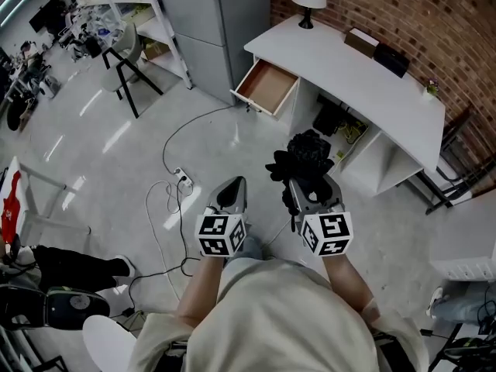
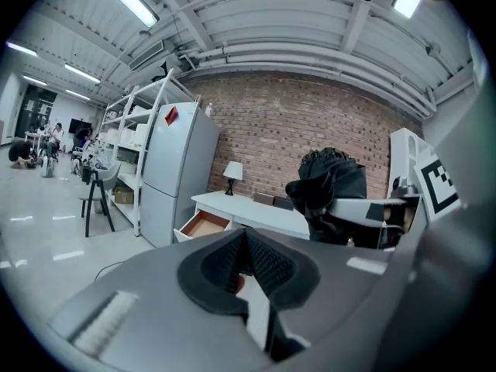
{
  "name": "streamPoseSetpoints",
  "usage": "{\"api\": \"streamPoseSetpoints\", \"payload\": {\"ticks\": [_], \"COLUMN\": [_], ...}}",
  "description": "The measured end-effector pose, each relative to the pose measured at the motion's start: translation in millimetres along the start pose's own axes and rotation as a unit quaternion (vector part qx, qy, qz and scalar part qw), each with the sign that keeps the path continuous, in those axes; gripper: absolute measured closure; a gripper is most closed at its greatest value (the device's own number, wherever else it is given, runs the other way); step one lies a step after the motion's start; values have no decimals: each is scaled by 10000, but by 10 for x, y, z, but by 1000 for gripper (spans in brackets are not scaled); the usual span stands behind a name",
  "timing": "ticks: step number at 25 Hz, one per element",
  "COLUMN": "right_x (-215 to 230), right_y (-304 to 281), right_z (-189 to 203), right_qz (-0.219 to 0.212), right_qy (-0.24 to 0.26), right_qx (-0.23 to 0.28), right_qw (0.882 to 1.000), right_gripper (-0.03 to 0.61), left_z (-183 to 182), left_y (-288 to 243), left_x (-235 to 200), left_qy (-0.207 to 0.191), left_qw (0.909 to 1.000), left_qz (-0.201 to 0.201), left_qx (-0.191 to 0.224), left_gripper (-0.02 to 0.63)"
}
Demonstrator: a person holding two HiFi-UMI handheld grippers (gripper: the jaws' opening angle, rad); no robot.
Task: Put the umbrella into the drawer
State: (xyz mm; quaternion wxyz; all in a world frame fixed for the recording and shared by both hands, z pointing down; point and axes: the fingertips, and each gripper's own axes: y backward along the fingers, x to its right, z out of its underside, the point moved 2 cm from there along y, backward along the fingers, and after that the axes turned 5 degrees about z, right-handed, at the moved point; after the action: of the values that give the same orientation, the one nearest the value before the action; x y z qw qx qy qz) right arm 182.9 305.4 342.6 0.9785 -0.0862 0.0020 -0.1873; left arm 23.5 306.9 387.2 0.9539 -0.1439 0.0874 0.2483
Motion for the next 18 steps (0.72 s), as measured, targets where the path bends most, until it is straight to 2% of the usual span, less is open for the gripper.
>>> {"api": "streamPoseSetpoints", "payload": {"ticks": [6, 9, 18], "right_x": [37, 67, 238], "right_y": [-108, -231, -999], "right_z": [40, 40, -154], "right_qz": [-17, 9, 133], "right_qy": [-39, -54, -20], "right_qx": [-50, -54, 23], "right_qw": [10000, 10000, 9999], "right_gripper": [373, 373, 373], "left_z": [-1, -36, -273], "left_y": [-66, -159, -747], "left_x": [-74, -167, -678], "left_qy": [-33, 35, 73], "left_qw": [10000, 9999, 9997], "left_qz": [-9, 71, 203], "left_qx": [0, 65, 127], "left_gripper": [598, 523, 408]}}
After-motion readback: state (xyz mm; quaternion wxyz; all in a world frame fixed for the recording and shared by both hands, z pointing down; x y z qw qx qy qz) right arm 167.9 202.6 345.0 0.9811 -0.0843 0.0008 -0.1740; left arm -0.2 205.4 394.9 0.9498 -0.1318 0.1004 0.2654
